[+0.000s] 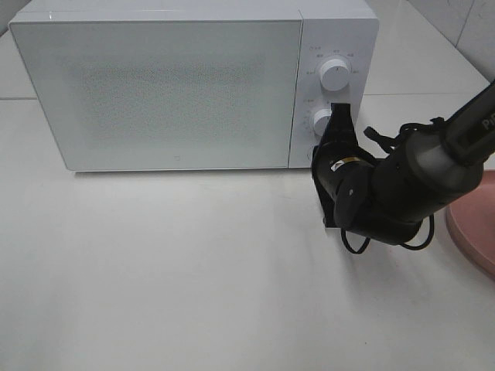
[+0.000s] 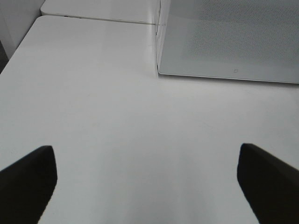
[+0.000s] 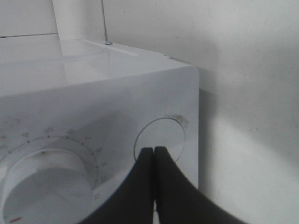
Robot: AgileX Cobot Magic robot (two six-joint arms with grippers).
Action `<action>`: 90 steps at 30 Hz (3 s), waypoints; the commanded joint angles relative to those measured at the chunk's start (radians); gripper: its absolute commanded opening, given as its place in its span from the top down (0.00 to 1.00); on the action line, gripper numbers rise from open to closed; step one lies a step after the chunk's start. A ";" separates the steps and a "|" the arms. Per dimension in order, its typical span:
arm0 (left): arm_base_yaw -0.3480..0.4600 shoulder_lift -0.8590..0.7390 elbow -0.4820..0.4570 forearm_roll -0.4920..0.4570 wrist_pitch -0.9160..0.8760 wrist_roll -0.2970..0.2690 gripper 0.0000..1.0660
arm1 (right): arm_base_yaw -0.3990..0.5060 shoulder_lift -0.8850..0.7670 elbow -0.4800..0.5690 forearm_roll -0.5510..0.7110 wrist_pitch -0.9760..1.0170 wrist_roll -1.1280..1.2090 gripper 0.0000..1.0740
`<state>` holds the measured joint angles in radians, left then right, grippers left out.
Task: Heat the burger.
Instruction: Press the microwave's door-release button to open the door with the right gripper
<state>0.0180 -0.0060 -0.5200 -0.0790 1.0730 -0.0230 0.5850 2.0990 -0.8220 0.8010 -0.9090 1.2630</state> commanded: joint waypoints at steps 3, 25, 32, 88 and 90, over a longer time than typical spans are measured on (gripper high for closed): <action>-0.006 -0.016 0.002 -0.007 -0.001 0.000 0.08 | -0.002 0.034 -0.035 -0.006 0.006 0.011 1.00; -0.006 -0.016 0.002 -0.007 -0.001 0.000 0.08 | -0.013 0.088 -0.090 0.026 -0.022 -0.005 1.00; -0.006 -0.016 0.002 -0.007 -0.001 0.000 0.08 | -0.013 0.089 -0.091 0.025 -0.087 -0.010 1.00; -0.006 -0.016 0.002 -0.007 -0.001 0.000 0.08 | -0.022 0.124 -0.276 0.104 -0.191 -0.135 1.00; -0.006 -0.016 0.002 -0.007 -0.001 0.000 0.08 | -0.022 0.124 -0.276 0.104 -0.181 -0.135 1.00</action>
<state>0.0180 -0.0060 -0.5200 -0.0790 1.0730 -0.0230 0.6100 2.2430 -1.0240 1.0570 -0.9670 1.1400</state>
